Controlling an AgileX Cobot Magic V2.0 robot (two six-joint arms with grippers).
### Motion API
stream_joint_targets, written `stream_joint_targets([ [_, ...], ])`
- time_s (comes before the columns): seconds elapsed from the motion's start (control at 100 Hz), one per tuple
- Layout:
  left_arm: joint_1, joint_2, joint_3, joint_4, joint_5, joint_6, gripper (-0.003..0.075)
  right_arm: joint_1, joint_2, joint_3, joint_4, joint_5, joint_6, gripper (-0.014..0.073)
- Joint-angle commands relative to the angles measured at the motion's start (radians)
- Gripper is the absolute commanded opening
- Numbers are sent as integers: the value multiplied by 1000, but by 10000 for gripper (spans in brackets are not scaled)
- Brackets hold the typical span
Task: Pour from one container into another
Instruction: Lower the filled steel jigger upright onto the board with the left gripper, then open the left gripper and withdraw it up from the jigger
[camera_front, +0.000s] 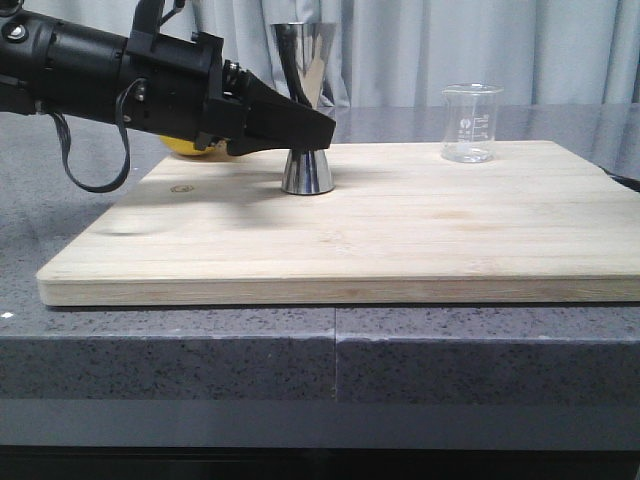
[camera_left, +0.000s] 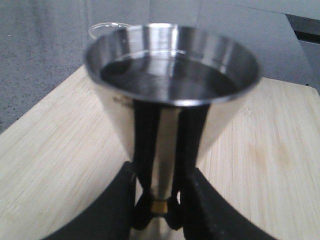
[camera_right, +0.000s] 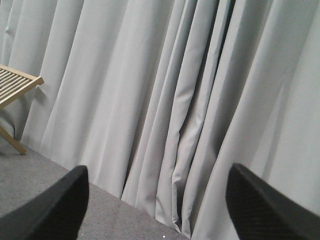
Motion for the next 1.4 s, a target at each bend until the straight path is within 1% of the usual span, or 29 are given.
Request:
stream_joint_targets([
  [0.0,2,-50,-25,-29,-55,2,179,4,-24,-26,16,-59,3,516],
  [0.05,2,-50,-25,-29,-55,2,208,4,-24,-26,16,-59,3,516],
  [0.2,2,-50,-25,-29,-55,2,328,4,-24,-26,16,-59,3,516],
  [0.27,2,-50,-25,-29,-55,2,366,4,-24,-26,16,-59,3,516],
  [0.4,2,-50,-25,-29,-56,2,384,4,-24,-26,16,-59,3,516],
  [0.52,2,-50,-25,-29,-63,2,417,4,-24,-26,16,-59,3,516],
  [0.74,7,-50,-25,-29,-63,2,537,4,-24,-26,16,-59,3,516],
  [0.81,13,-51,-25,-29,-63,2,547,4,-24,-26,16,-59,3,516],
  [1.2,61,-88,-25,-25,-108,2,547,4,-24,-26,16,-59,3,516],
  [1.39,77,-114,-25,17,-107,2,547,4,-24,-26,16,-59,3,516],
])
